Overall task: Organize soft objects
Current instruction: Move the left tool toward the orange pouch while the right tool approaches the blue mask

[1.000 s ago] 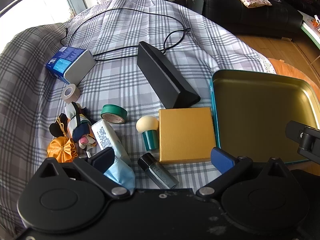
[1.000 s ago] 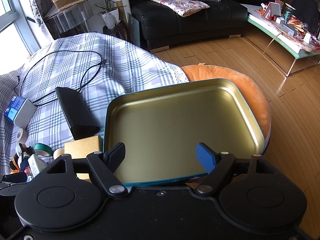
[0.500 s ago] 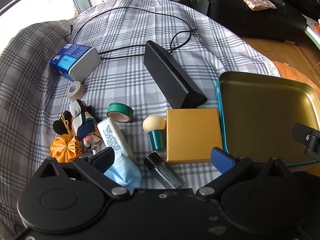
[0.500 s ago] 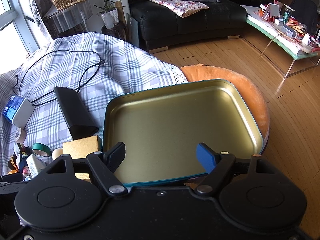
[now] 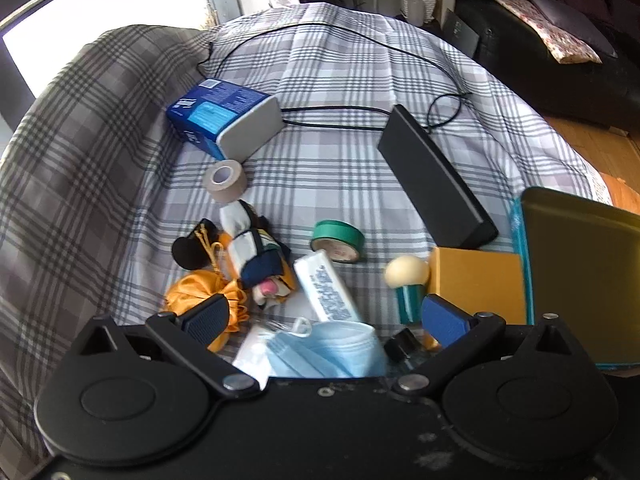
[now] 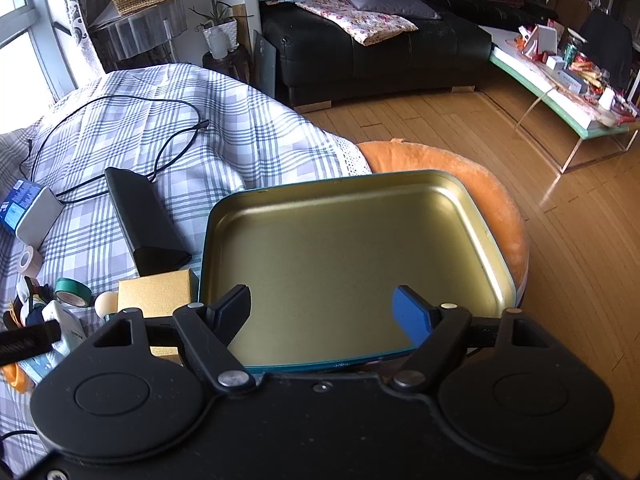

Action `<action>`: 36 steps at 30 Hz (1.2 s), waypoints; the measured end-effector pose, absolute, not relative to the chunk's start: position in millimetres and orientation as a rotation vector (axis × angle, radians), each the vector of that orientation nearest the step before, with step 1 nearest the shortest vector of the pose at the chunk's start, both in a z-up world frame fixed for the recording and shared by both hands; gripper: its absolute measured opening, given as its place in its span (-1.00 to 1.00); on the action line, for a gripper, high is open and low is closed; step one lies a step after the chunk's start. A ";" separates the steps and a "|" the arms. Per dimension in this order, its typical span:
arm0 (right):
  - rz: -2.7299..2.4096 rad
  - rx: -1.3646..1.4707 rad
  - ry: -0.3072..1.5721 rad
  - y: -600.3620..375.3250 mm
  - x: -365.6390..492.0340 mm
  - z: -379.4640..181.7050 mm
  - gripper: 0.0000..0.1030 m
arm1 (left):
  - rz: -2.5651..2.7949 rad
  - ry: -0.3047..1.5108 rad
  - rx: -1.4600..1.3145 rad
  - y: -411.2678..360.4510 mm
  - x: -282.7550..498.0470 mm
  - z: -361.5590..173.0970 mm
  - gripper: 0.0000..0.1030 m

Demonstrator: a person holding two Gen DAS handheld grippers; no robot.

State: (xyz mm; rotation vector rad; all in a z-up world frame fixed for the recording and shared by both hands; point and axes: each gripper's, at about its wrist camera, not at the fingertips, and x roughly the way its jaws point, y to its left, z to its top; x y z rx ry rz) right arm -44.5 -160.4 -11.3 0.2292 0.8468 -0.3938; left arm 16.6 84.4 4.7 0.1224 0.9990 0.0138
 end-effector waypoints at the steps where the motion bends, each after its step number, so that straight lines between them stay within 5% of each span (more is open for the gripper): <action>1: -0.398 0.212 0.842 -157.5 -44.2 -10.2 0.45 | 0.033 0.989 0.113 94.0 18.3 6.0 1.00; 18: -0.226 0.002 0.740 -75.7 -45.7 3.7 0.36 | 0.216 1.009 0.021 215.8 18.6 -15.6 1.00; 36: 0.121 0.128 0.887 -0.3 -30.3 -38.6 0.20 | 0.284 1.100 0.040 254.9 18.0 -48.9 1.00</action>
